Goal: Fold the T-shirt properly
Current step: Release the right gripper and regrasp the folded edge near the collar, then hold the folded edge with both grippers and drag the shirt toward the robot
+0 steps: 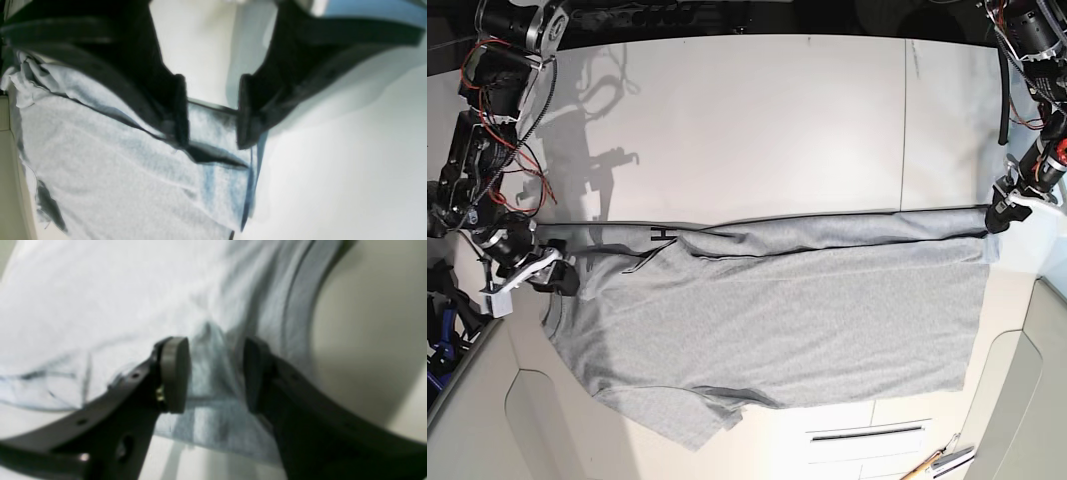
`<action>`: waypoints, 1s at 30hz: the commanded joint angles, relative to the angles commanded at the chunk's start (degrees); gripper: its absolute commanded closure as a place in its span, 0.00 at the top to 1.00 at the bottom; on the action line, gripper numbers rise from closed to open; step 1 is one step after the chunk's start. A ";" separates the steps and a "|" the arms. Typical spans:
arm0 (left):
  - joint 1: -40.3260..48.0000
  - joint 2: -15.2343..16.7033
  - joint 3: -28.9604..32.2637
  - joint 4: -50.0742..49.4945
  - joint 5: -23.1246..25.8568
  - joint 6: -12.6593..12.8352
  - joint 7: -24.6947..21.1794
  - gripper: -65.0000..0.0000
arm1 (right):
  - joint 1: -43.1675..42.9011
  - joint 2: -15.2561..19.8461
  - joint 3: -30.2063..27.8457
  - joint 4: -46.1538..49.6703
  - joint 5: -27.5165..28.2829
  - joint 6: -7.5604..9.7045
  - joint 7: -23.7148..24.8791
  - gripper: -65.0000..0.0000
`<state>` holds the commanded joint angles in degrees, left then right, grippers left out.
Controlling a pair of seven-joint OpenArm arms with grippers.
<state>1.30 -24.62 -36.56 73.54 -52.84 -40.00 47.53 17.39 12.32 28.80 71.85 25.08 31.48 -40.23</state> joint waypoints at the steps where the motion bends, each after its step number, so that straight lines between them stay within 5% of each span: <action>1: -0.02 0.00 0.00 0.00 -0.15 0.00 0.09 0.52 | 0.00 0.04 2.16 1.31 0.00 0.00 -0.76 0.41; 7: -0.02 0.02 0.00 0.00 -1.29 0.00 0.04 0.53 | -3.06 3.08 8.79 2.56 3.85 0.00 -3.08 0.41; 16: 0.02 0.00 0.00 0.00 -1.57 0.00 0.11 0.62 | -13.14 3.82 9.60 2.56 5.42 0.00 0.81 0.44; 20: 0.00 0.00 0.00 0.00 -1.55 0.00 0.13 0.62 | -14.12 3.82 9.60 2.51 6.03 0.00 0.79 0.55; 30: 1.29 0.02 0.00 0.00 -0.94 0.00 -0.17 0.62 | -14.08 3.72 9.31 1.53 5.99 0.00 2.56 0.55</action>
<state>2.59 -24.60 -36.56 73.54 -53.78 -40.00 47.35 3.31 16.03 38.11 73.38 31.07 31.48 -37.67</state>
